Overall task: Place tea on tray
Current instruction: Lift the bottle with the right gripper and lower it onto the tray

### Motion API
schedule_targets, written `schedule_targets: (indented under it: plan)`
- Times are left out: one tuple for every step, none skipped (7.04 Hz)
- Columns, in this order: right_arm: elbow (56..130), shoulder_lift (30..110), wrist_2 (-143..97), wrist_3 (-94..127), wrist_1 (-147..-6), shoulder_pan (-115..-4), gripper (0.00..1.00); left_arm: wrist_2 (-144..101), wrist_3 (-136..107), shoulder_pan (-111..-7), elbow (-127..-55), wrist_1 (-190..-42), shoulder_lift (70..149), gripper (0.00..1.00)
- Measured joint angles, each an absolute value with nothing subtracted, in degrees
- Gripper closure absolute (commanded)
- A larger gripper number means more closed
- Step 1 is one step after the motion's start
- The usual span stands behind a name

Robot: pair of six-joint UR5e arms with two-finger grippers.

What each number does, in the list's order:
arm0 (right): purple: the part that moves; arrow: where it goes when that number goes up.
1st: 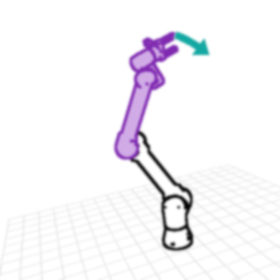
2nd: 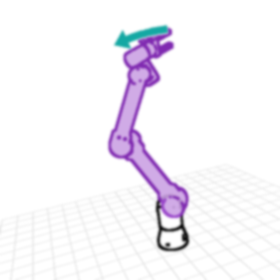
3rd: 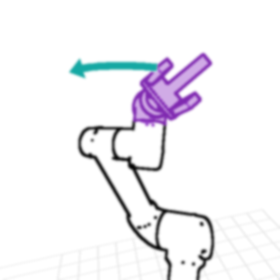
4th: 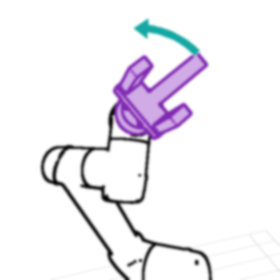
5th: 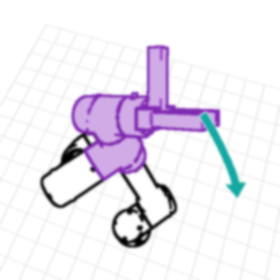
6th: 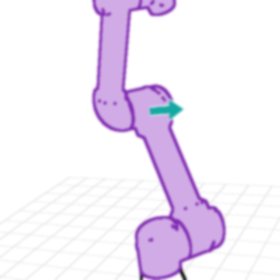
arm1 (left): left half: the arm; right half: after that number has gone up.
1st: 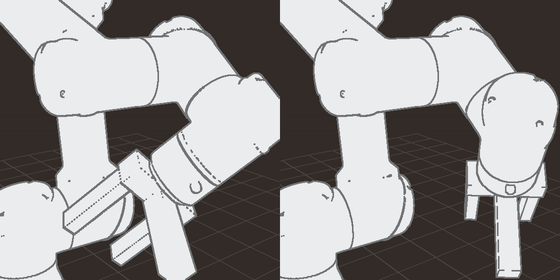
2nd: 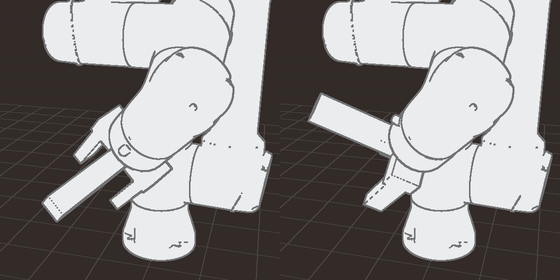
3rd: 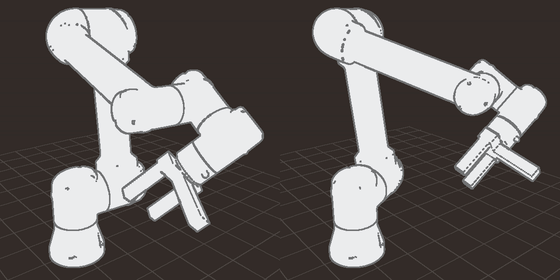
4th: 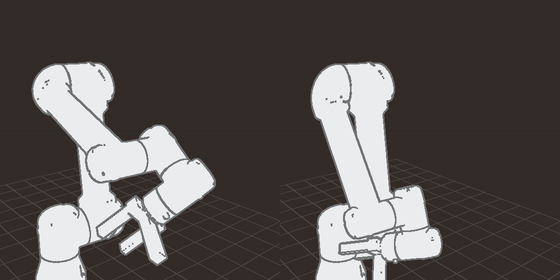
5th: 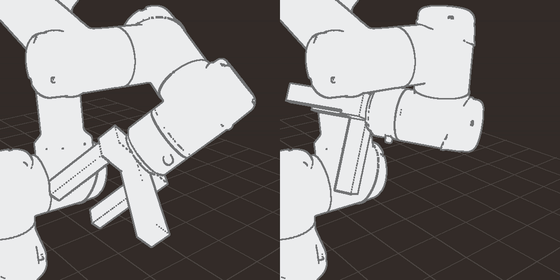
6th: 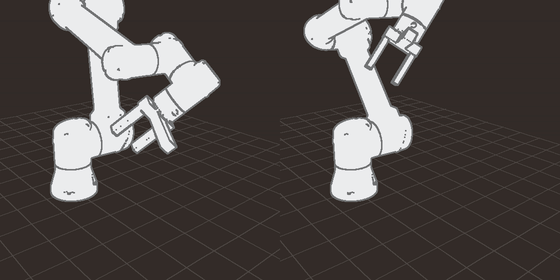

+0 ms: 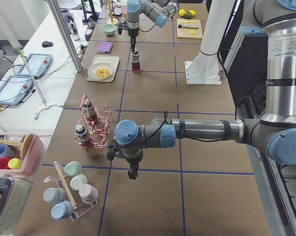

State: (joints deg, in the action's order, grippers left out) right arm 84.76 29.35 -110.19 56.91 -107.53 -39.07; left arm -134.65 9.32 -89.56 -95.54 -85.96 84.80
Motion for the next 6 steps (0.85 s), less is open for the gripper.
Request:
schedule_targets:
  plan:
    - [84.5, 29.0, -110.6, 55.9, -107.5, -41.5, 1.00, -134.6, 9.3, -89.6, -95.5, -86.0, 84.8, 0.00]
    - [82.9, 28.7, -112.2, 53.2, -107.4, -45.0, 1.00, -134.7, 9.3, -89.6, -95.6, -86.0, 84.7, 0.00]
    - [79.2, 27.7, -114.2, 50.1, -106.6, -48.4, 1.00, -134.6, 9.3, -89.6, -95.7, -86.0, 84.7, 0.00]
    - [73.4, 25.7, -116.1, 47.5, -104.6, -51.4, 1.00, -134.7, 9.3, -89.6, -96.1, -86.0, 84.7, 0.00]
    - [67.7, 24.3, -117.8, 46.2, -101.3, -53.4, 1.00, -134.7, 9.3, -89.6, -96.3, -86.0, 84.7, 0.00]
    - [63.3, 23.4, -118.6, 45.9, -98.2, -54.2, 1.00, -134.7, 9.3, -89.6, -96.4, -86.0, 84.7, 0.00]
